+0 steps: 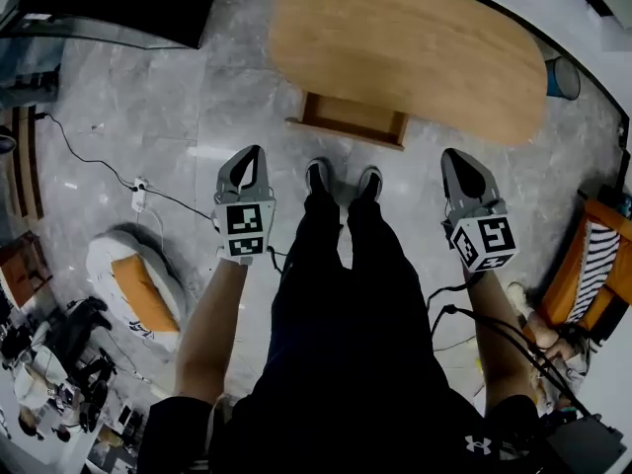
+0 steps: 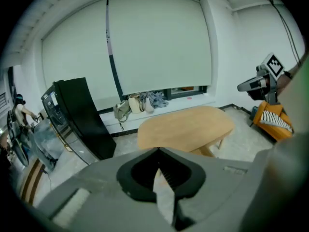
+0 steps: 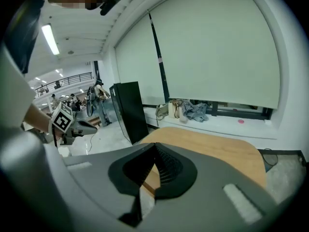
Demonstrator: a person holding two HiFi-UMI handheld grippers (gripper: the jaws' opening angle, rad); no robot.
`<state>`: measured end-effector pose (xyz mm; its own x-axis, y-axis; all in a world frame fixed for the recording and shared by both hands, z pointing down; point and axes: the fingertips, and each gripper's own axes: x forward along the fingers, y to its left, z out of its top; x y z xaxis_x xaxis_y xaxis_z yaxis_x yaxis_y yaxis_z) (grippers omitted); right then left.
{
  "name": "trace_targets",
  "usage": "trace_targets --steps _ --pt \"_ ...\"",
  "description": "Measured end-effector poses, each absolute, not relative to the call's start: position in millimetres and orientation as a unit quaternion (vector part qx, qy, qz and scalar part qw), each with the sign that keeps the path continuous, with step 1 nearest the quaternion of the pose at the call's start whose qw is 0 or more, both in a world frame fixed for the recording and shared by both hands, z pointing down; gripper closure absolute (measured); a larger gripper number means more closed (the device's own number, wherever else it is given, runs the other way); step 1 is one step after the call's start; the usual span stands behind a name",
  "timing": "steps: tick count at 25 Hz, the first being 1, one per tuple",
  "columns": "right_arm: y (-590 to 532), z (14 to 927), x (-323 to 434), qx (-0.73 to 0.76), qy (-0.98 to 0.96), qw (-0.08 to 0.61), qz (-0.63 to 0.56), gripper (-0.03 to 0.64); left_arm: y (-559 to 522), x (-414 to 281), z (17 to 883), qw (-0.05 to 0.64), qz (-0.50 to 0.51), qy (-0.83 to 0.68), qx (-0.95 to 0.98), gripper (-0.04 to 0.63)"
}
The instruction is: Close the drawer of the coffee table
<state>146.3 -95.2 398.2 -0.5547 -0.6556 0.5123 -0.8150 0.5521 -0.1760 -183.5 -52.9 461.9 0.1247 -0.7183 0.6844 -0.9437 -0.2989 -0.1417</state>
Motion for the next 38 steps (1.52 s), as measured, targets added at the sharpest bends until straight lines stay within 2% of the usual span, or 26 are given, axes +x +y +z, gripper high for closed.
trace_targets --steps 10,19,20,21,23,24,33,38 --pt "-78.3 529.9 173.5 0.478 -0.808 0.228 0.261 0.614 -84.9 -185.5 584.8 0.135 0.411 -0.487 0.759 0.591" --pt "-74.6 644.4 174.7 0.474 -0.793 0.268 0.274 0.614 -80.9 -196.3 699.1 0.175 0.432 -0.455 0.759 0.589" --pt "-74.7 656.3 175.9 0.475 -0.791 0.274 0.272 0.614 -81.5 -196.4 711.4 0.174 0.437 -0.448 0.760 0.578" --pt "-73.7 668.6 177.8 0.475 -0.789 0.283 0.269 0.612 -80.9 -196.5 723.9 0.173 0.444 -0.440 0.761 0.526" --pt "-68.9 694.4 182.3 0.473 -0.783 0.304 0.266 0.512 -77.1 -198.2 748.3 0.172 0.460 -0.427 0.759 0.451" --pt "-66.2 707.0 183.7 0.470 -0.780 0.315 0.268 0.495 -75.0 -201.2 760.0 0.173 0.468 -0.423 0.756 0.437" --pt "-31.3 800.8 183.2 0.420 -0.761 0.385 0.311 0.485 -66.5 -237.0 841.8 0.224 0.511 -0.421 0.715 0.430" --pt "-22.4 837.8 180.2 0.408 -0.755 0.404 0.316 0.486 -74.7 -229.3 874.0 0.203 0.531 -0.394 0.722 0.423"
